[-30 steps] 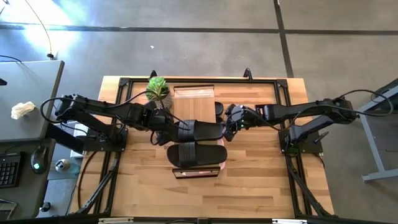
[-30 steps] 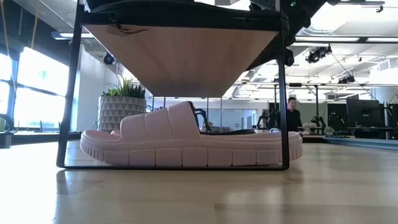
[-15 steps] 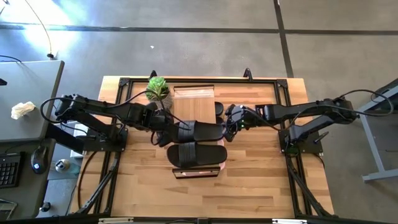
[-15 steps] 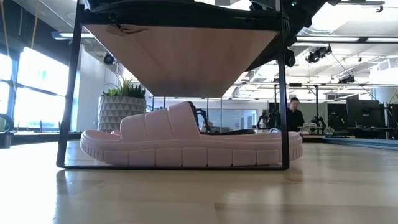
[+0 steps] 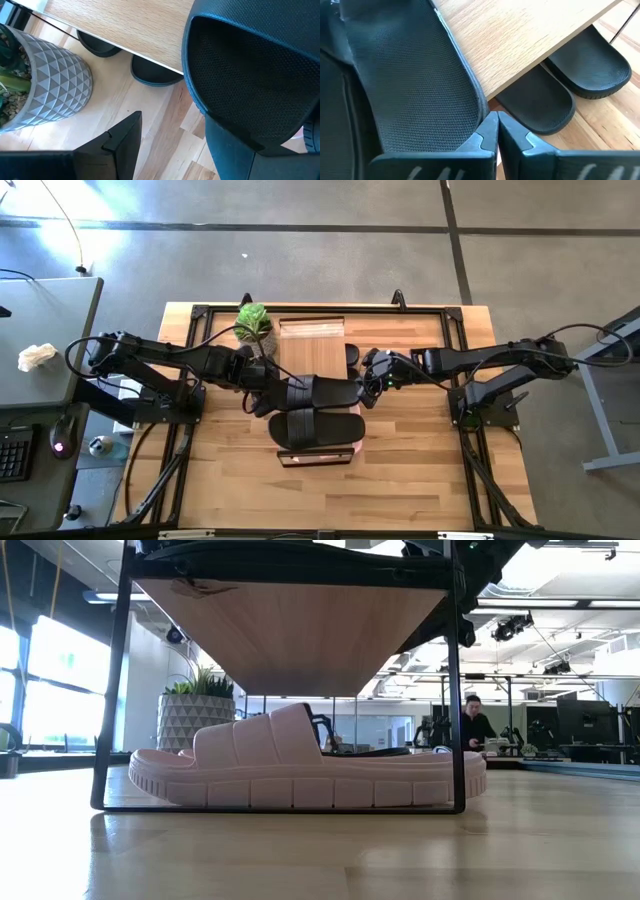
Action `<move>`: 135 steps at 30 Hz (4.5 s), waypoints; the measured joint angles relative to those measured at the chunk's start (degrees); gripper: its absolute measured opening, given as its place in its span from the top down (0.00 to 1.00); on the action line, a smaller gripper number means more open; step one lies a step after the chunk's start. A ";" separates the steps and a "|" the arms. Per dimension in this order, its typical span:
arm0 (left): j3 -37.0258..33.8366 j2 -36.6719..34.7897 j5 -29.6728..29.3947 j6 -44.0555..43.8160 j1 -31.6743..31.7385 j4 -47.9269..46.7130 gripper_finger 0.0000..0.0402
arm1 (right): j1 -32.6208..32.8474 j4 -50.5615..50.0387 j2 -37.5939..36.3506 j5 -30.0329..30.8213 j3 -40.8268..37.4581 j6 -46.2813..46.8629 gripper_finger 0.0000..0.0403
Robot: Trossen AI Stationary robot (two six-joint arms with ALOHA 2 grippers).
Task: Pick and place slides into the shelf
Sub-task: Put the black slide on the shelf, then return to Home Position
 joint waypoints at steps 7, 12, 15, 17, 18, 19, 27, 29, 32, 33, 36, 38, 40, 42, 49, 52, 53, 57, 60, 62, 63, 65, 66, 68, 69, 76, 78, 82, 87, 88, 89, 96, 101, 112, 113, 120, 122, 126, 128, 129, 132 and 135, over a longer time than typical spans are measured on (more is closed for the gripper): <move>-0.02 -1.49 -1.74 -1.01 0.00 -0.46 0.50 | 0.00 -3.40 -1.76 3.49 0.00 1.01 1.00; 0.87 -6.08 -2.99 -0.75 0.00 -0.81 0.50 | -0.36 -6.33 -7.21 6.09 0.00 0.99 1.00; 3.59 -9.25 -5.03 3.57 0.04 0.18 0.50 | -2.14 -6.40 -11.61 5.91 0.04 0.32 1.00; 6.02 -11.35 -5.88 8.45 0.05 2.29 0.50 | -4.29 -7.33 -14.63 4.98 0.45 -0.95 1.00; 7.44 -12.29 -5.89 11.26 0.16 3.26 0.50 | -5.54 -8.06 -16.01 4.49 1.06 -1.51 1.00; 8.99 -13.19 -5.75 14.11 0.64 4.95 0.50 | -6.92 -9.01 -17.53 3.98 1.76 -2.32 1.00; 15.89 -22.68 11.12 24.95 9.97 15.91 0.50 | -15.08 -12.97 -28.04 -5.34 7.56 -7.89 1.00; 15.36 -25.57 15.02 25.57 12.28 17.23 0.51 | -15.43 -12.99 -30.57 -6.98 8.02 -9.06 1.00; 11.98 -30.03 16.18 25.03 14.80 17.70 0.56 | -15.20 -12.72 -34.47 -7.87 7.71 -10.13 1.00; 10.01 -31.95 16.27 24.28 15.22 18.58 0.58 | -14.83 -12.59 -35.84 -7.85 7.32 -10.34 1.00; 2.38 -37.56 17.54 21.34 15.37 25.04 0.65 | -12.74 -5.95 -40.51 -7.63 3.97 -12.21 1.00; -3.23 -41.48 19.41 20.76 15.39 30.90 0.70 | -10.78 3.91 -43.84 -8.08 -0.47 -14.10 1.00; -8.63 -45.19 20.46 19.73 15.37 37.38 0.74 | -9.06 14.41 -46.65 -8.78 -5.37 -15.27 1.00; -13.32 -48.62 20.95 19.45 15.37 42.93 0.79 | -7.78 23.37 -48.92 -8.91 -10.34 -15.78 1.00; -23.54 -59.14 20.55 19.28 15.37 49.97 0.93 | -6.19 37.96 -55.63 -8.70 -22.04 -14.93 1.00; -25.07 -63.00 19.04 19.26 15.37 49.89 0.98 | -6.19 39.32 -58.60 -7.40 -23.77 -15.41 1.00; -25.35 -64.12 18.92 19.26 15.39 49.77 0.99 | -6.19 39.52 -59.50 -6.96 -23.94 -15.81 1.00; -25.53 -67.94 18.11 19.37 15.39 49.75 0.97 | -6.19 39.23 -62.92 -5.57 -24.00 -17.48 1.00; -25.57 -70.02 17.93 20.01 15.39 49.55 0.96 | -6.19 38.83 -65.07 -5.44 -24.04 -18.48 1.00; -25.57 -71.29 17.94 20.63 15.39 49.53 0.96 | -6.19 38.83 -66.38 -5.08 -24.04 -19.09 1.00; -25.57 -71.83 17.94 20.84 15.39 49.52 0.97 | -6.19 38.74 -66.90 -4.97 -24.04 -19.22 1.00; -25.57 -72.75 17.94 20.92 15.38 49.35 0.98 | -6.19 38.19 -67.97 -4.48 -24.04 -19.43 1.00; -25.57 -73.20 17.94 21.14 15.39 49.26 0.99 | -6.19 37.99 -68.48 -4.28 -24.04 -19.62 1.00; -25.57 -74.15 17.93 21.76 15.38 48.94 1.00 | -6.19 37.53 -69.36 -4.24 -24.04 -19.99 1.00; -25.57 -74.63 17.95 22.03 15.38 48.94 1.00 | -6.19 37.43 -69.76 -4.24 -24.04 -20.25 1.00; -25.59 -78.18 17.94 22.36 15.38 48.21 1.00 | -6.19 36.25 -73.46 -4.12 -24.04 -20.70 1.00; -25.52 -78.27 17.94 22.36 15.37 48.03 1.00 | -6.19 35.36 -74.60 -3.72 -24.04 -20.69 1.00; -25.73 -78.20 17.94 23.03 15.37 47.68 1.00 | -6.19 33.85 -75.41 -2.40 -24.06 -20.70 1.00; -26.46 -78.19 17.80 22.15 15.37 47.85 0.99 | -6.19 34.22 -75.34 -2.43 -24.65 -20.31 1.00; -27.26 -78.20 18.15 21.45 15.37 48.10 0.99 | -6.19 34.92 -75.33 -2.50 -25.37 -19.67 1.00; -28.21 -78.20 18.69 20.71 15.37 47.99 1.00 | -6.19 35.80 -75.31 -2.60 -26.32 -18.71 1.00; -39.15 -78.14 19.06 15.79 15.37 55.01 0.99 | -6.19 47.89 -75.08 -2.66 -38.71 -12.00 1.00; -46.11 -78.14 19.04 11.56 15.37 59.18 1.00 | -6.19 53.51 -75.08 -2.68 -44.76 -7.85 1.00; -58.53 -78.14 19.62 4.88 15.37 71.58 1.00 | -6.19 53.78 -75.08 -0.71 -51.26 -0.90 1.00; -59.66 -78.14 19.65 4.41 15.37 73.10 1.00 | -6.20 53.78 -75.08 -0.59 -51.55 -0.57 1.00; -65.17 -78.14 19.51 1.41 15.37 76.96 1.00 | -6.19 51.06 -75.08 -1.13 -51.80 1.00 1.00; -65.89 -78.14 19.47 0.93 15.37 76.99 1.00 | -6.20 48.85 -75.08 -1.12 -51.80 2.34 1.00; -66.86 -78.14 19.46 0.19 15.37 76.72 1.00 | -6.20 45.22 -75.08 -1.13 -51.80 3.56 1.00; -67.32 -78.14 19.47 0.62 15.37 76.39 1.00 | -6.20 44.27 -75.08 -1.18 -51.80 2.51 1.00; -67.62 -78.14 19.47 1.18 15.37 75.93 1.00 | -6.21 43.66 -75.08 -1.46 -51.80 1.59 1.00; -68.39 -78.14 19.47 2.39 15.37 74.72 1.00 | -6.19 40.51 -75.08 -2.24 -51.80 -1.80 1.00; -68.70 -78.14 19.47 3.24 15.37 71.89 1.00 | -6.20 36.23 -75.08 -2.78 -51.80 -5.07 1.00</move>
